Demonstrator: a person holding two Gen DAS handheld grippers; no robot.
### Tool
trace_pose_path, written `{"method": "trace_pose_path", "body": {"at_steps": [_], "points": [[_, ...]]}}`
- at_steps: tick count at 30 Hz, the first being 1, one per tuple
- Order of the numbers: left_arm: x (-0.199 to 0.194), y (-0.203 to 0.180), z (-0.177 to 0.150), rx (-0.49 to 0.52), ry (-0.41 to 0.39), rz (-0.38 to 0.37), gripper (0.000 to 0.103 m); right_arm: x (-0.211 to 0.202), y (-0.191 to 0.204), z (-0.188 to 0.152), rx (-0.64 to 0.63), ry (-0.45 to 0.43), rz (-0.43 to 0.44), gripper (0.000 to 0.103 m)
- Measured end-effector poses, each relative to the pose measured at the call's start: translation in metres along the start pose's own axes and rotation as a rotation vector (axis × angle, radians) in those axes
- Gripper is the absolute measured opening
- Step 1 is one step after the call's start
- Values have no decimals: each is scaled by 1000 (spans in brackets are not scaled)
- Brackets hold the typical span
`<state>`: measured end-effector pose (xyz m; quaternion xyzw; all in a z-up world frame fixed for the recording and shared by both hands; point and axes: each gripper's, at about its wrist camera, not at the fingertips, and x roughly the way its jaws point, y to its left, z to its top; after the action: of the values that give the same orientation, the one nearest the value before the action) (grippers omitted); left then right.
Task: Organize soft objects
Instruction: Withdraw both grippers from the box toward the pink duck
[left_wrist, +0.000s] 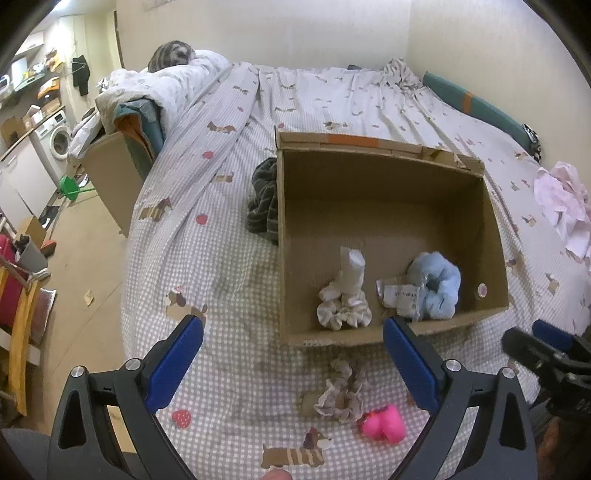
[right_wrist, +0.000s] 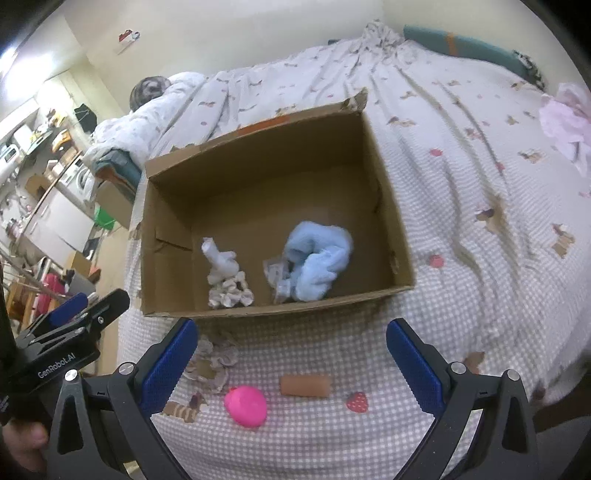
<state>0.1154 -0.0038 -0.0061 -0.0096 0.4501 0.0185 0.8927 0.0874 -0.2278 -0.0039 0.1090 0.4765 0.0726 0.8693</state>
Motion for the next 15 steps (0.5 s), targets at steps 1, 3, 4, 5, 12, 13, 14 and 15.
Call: {"method": "trace_pose_path", "body": {"at_steps": [1,3,4,5,12,13,14,15], "points": [[0,0,-1,1,3,0,97,-2,0,-1,-2,-9,-5,103],[-1,1,-6,-1,10,2,98,-4,-2,-2,0,-8,-2,103],[-2,2,-7,-2,13,2,98,-4,-4,-3,8,-4,-3,103],[-2,3,-9,-4,20,3,98,-4,-6,-5,16,0,-5,103],[-3,6,-21,0,40,11,98,-1,-14,-13,-4,14,-22,103],[-3,6,-22,2,41,13,97,-1,-16,-14,-5,16,-17,103],[-3,8,-23,3,44,15,97,0,-18,-14,-7,21,-11,103],[-2,9,-25,3,47,17,98,0,-19,-15,-9,27,-11,103]]}}
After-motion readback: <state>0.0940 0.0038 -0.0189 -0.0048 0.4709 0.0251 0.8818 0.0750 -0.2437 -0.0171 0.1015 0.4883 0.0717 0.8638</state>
